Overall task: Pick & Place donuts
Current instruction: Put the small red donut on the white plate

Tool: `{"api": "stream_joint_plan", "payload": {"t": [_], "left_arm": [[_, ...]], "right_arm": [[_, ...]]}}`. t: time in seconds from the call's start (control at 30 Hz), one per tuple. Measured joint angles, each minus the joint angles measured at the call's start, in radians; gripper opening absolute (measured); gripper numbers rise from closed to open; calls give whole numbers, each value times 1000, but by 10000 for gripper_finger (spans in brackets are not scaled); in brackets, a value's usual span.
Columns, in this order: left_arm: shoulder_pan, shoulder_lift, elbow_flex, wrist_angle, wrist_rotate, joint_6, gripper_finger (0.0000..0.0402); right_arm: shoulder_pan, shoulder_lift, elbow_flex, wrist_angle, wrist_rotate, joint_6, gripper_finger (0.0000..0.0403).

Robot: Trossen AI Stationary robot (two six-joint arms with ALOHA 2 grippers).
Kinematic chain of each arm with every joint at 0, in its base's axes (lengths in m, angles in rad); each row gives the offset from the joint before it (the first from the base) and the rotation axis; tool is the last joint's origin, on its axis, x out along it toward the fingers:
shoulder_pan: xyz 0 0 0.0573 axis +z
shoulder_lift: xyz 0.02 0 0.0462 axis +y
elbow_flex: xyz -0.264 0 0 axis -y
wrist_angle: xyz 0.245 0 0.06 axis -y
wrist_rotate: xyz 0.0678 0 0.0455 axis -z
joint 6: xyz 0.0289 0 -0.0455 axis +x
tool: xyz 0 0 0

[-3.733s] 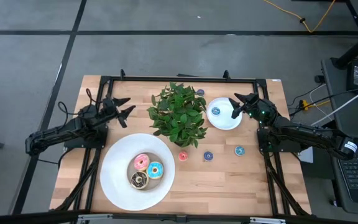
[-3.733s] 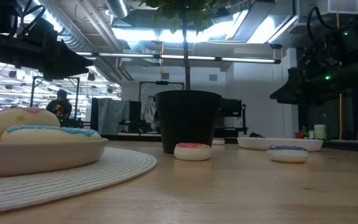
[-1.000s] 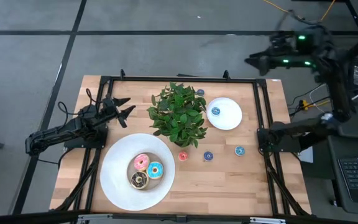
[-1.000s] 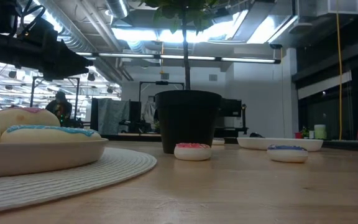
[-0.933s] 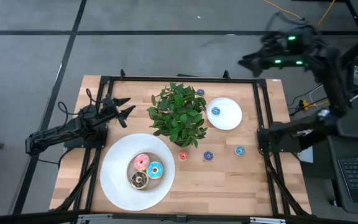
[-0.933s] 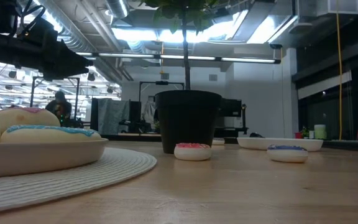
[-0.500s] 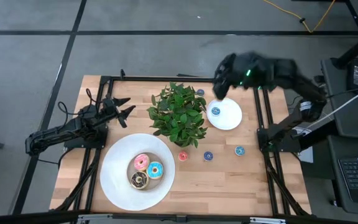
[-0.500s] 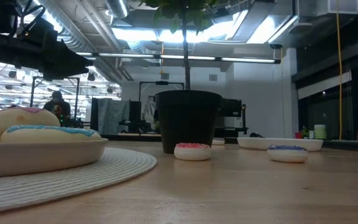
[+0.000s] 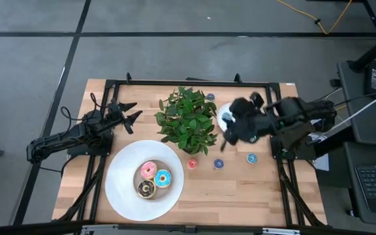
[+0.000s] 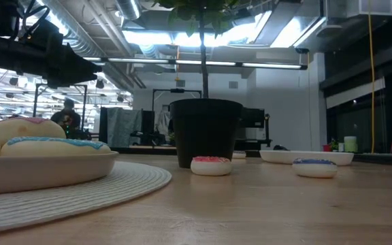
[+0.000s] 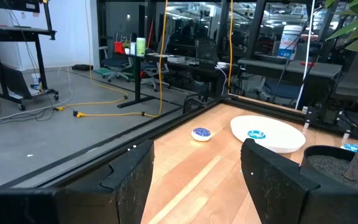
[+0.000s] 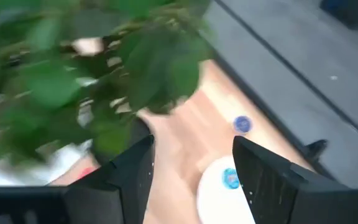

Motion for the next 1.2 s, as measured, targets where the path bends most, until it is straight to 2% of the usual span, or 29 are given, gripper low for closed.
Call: {"api": "stream_joint_plan", "payload": {"t": [0.27,0.57,0.8,0.93,1.2], "left_arm": [[0,0,0,0,0,0,233],[0,0,0,0,0,0,233],[0,0,0,0,0,0,233],[0,0,0,0,0,0,233],[0,0,0,0,0,0,233]], "right_arm": [[212,26,-10,-1,-32,192,218],[347,152,-11,-1,-63,399,218],[391,294,-11,-1,-65,564,218],[391,371,-11,-1,-62,601,218],[387,506,-11,2,0,747,218]]}}
